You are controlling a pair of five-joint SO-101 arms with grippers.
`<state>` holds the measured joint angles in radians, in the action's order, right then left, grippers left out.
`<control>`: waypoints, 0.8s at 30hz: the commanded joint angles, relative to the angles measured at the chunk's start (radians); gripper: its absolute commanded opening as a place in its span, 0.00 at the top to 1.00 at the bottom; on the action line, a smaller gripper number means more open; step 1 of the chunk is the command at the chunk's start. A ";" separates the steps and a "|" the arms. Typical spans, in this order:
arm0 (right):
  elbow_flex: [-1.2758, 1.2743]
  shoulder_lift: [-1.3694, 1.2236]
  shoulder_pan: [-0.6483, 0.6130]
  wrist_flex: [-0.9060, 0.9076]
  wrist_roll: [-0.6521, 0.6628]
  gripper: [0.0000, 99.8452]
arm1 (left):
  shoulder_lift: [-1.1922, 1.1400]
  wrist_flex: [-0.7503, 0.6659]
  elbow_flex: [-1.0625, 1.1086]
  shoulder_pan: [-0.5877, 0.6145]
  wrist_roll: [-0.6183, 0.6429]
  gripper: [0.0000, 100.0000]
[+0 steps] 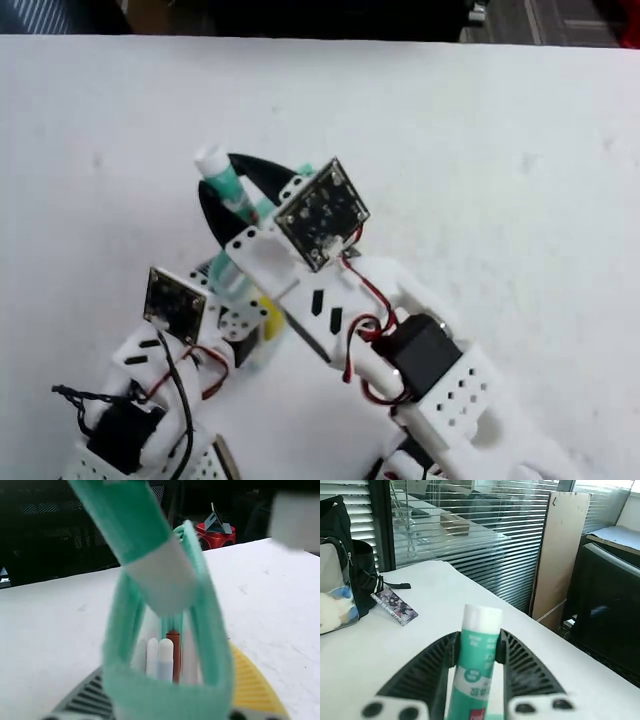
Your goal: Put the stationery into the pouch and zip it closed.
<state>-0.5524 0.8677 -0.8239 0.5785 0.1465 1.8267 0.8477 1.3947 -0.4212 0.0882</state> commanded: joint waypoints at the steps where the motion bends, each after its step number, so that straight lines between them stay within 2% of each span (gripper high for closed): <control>1: 0.002 0.044 -0.013 0.047 0.008 0.98 | -0.001 0.003 0.000 -0.002 0.009 0.76; 7: 0.002 0.154 0.015 0.226 0.009 0.98 | -0.001 0.005 0.000 -0.002 0.009 0.76; 12: 0.000 0.191 0.099 0.246 0.009 0.98 | -0.001 0.006 -0.003 -0.002 0.009 0.76; 19: 0.000 0.199 0.110 0.300 0.011 0.98 | -0.001 0.008 -0.003 -0.001 0.009 0.76; 24: 0.000 0.200 0.104 0.380 0.112 0.98 | -0.001 0.008 -0.003 0.013 0.009 0.76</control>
<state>-0.5600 1.0487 -0.7319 0.9191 0.1987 1.8267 0.8477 1.3947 -0.4273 0.0882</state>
